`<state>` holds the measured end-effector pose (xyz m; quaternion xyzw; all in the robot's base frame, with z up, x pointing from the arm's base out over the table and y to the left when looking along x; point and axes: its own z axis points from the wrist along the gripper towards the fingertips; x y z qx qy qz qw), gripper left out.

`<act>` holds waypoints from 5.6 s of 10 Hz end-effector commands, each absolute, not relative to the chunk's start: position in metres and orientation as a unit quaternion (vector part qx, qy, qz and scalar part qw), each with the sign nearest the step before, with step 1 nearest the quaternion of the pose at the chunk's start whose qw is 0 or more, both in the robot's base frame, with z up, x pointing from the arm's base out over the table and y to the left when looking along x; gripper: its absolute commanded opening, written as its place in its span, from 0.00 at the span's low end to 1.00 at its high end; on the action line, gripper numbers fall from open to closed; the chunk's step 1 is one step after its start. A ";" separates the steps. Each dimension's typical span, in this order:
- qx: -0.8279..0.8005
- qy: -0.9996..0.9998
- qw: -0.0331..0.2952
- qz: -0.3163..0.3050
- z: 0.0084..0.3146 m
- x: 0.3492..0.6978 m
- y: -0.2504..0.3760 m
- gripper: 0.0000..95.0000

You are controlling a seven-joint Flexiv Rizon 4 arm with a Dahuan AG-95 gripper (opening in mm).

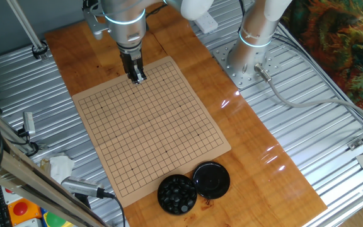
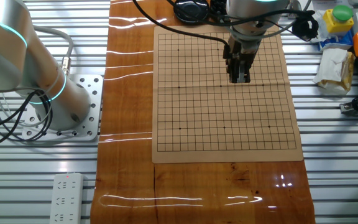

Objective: Play the first move as black on the 3-4 point in the upper right corner of the Go board

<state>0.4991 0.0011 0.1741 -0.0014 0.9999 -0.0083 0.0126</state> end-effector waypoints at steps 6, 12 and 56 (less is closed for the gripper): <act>-0.017 1.000 0.013 -0.004 0.172 0.502 0.003 0.00; -0.004 1.000 0.012 -0.003 0.157 0.512 0.089 0.00; 0.019 0.998 0.034 0.043 0.059 0.519 0.348 0.40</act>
